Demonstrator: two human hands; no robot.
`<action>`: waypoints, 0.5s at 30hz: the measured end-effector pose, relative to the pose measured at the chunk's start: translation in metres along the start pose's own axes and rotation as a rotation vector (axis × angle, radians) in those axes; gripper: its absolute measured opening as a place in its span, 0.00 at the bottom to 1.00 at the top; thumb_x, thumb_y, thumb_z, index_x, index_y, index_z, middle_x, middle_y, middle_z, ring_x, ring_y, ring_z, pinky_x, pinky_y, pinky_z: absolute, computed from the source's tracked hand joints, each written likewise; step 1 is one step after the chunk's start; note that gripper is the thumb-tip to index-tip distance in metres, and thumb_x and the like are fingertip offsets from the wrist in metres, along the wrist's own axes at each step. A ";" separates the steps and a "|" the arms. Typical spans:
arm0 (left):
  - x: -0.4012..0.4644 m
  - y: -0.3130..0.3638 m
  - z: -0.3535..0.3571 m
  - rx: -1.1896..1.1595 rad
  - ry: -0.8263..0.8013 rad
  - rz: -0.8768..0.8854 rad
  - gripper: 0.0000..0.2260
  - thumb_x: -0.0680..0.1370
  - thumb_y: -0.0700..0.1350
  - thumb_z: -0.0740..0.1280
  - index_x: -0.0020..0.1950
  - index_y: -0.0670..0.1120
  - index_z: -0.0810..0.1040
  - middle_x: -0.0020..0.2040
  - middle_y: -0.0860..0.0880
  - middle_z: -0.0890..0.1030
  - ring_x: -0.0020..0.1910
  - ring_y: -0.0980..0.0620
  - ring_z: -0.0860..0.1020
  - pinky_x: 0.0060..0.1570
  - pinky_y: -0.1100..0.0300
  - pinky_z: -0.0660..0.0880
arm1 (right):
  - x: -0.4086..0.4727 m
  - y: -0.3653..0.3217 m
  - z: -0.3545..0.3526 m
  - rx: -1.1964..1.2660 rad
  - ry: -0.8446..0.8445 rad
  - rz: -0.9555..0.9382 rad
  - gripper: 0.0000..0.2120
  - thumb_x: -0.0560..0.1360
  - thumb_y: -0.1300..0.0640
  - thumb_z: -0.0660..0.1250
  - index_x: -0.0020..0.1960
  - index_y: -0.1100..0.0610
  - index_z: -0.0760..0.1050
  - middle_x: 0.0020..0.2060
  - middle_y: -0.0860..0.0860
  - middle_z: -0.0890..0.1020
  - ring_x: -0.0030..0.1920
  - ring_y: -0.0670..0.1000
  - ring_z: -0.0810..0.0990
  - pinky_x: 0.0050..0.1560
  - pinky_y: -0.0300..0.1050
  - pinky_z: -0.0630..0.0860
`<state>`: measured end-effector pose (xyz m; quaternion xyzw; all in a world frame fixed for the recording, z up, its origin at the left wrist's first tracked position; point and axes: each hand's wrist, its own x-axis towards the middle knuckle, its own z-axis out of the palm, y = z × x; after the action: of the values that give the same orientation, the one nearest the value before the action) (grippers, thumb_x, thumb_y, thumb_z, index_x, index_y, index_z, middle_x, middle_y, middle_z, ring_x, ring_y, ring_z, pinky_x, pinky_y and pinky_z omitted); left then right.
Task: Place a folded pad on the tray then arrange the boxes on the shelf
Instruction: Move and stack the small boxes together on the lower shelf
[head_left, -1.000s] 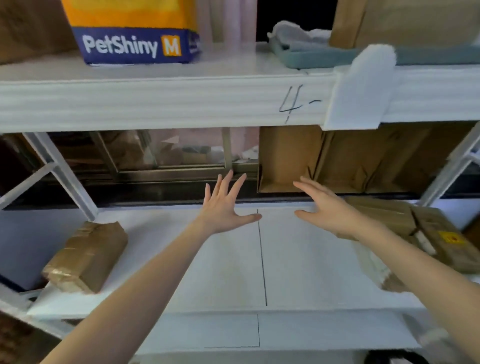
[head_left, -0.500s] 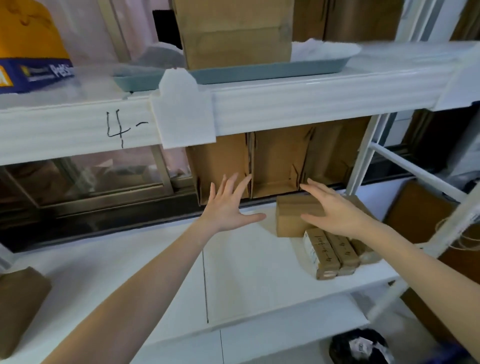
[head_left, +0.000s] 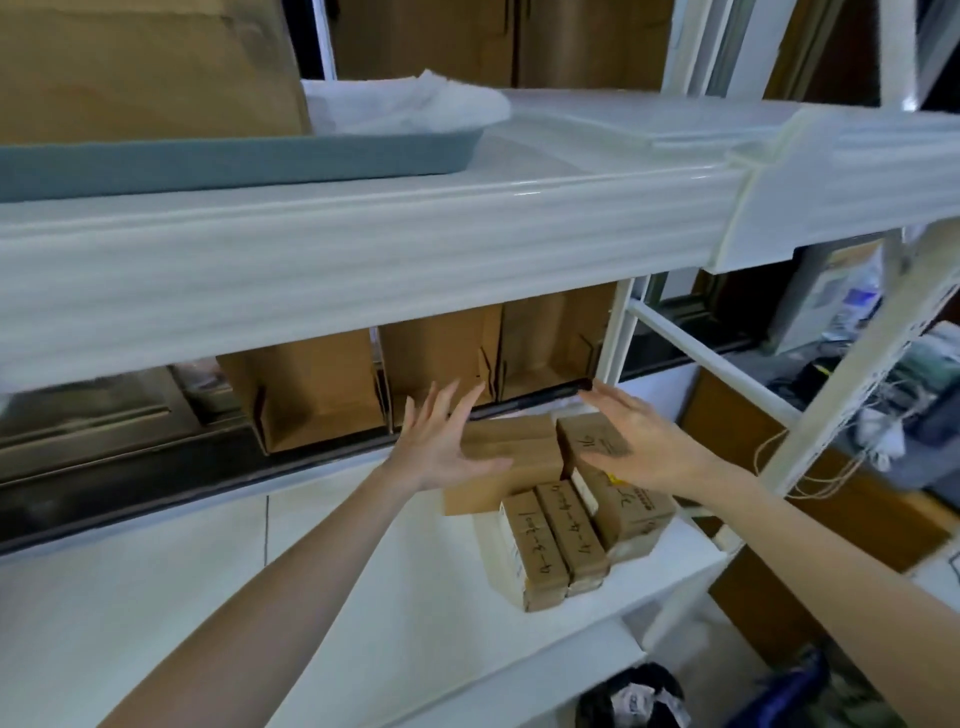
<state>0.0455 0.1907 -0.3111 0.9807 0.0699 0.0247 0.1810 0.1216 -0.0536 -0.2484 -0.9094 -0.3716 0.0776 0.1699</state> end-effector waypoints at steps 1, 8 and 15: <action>0.006 0.002 0.005 0.002 -0.010 0.006 0.47 0.65 0.75 0.60 0.76 0.58 0.42 0.78 0.52 0.40 0.76 0.46 0.38 0.72 0.41 0.36 | 0.003 0.008 -0.001 0.000 -0.009 0.007 0.34 0.74 0.49 0.66 0.75 0.49 0.53 0.76 0.49 0.53 0.74 0.52 0.54 0.71 0.58 0.59; 0.037 0.023 0.033 0.003 -0.038 0.016 0.47 0.65 0.75 0.60 0.76 0.58 0.43 0.78 0.52 0.39 0.75 0.47 0.36 0.69 0.45 0.32 | 0.024 0.048 -0.005 -0.033 -0.027 0.033 0.34 0.74 0.47 0.65 0.74 0.48 0.52 0.76 0.49 0.51 0.74 0.54 0.54 0.69 0.56 0.62; 0.052 0.034 0.063 0.005 -0.069 -0.071 0.49 0.61 0.79 0.55 0.75 0.61 0.40 0.77 0.54 0.37 0.75 0.48 0.35 0.68 0.46 0.31 | 0.043 0.087 0.017 -0.066 -0.110 0.054 0.39 0.72 0.41 0.64 0.75 0.47 0.46 0.76 0.51 0.48 0.74 0.58 0.54 0.68 0.59 0.62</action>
<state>0.1058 0.1443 -0.3563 0.9783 0.0986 -0.0156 0.1815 0.2041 -0.0766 -0.2970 -0.9186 -0.3578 0.1200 0.1169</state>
